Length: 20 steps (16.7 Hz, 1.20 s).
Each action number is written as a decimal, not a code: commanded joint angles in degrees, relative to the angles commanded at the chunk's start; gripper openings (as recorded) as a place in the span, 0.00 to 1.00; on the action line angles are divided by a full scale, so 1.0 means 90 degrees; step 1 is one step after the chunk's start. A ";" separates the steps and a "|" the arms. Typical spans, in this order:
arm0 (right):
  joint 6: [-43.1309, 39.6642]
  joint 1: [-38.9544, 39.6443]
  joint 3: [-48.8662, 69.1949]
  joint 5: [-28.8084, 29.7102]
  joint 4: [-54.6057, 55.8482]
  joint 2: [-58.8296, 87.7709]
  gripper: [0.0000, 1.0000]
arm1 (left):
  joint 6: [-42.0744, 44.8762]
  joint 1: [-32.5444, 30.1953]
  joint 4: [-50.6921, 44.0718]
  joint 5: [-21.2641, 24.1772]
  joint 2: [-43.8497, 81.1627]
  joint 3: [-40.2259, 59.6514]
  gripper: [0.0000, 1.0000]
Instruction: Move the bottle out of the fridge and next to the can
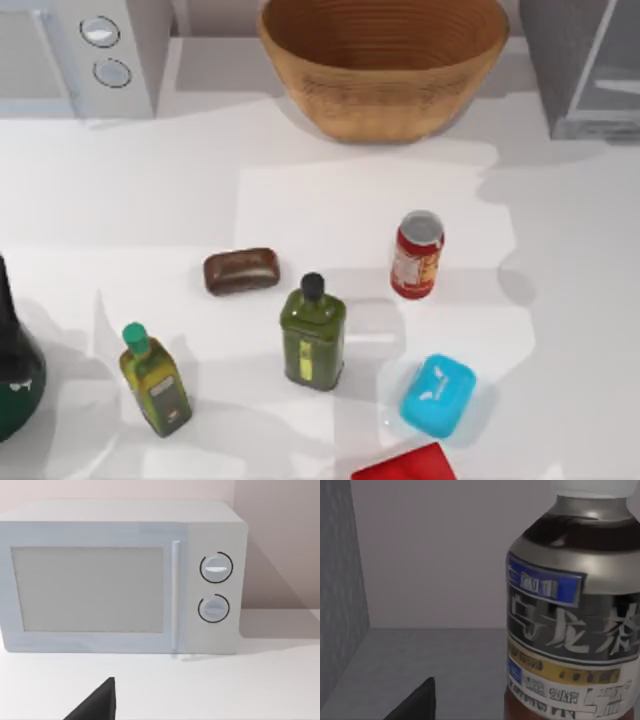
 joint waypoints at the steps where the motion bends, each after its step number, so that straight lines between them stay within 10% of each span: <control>1: -0.0001 -0.0016 0.0075 -0.0015 0.0077 0.0127 1.00 | 0.0000 0.0000 0.0000 0.0000 0.0000 0.0000 1.00; 20: -0.0011 0.0157 0.2016 0.0171 -0.0772 0.1214 1.00 | 0.0000 0.0000 0.0000 0.0000 0.0000 0.0000 1.00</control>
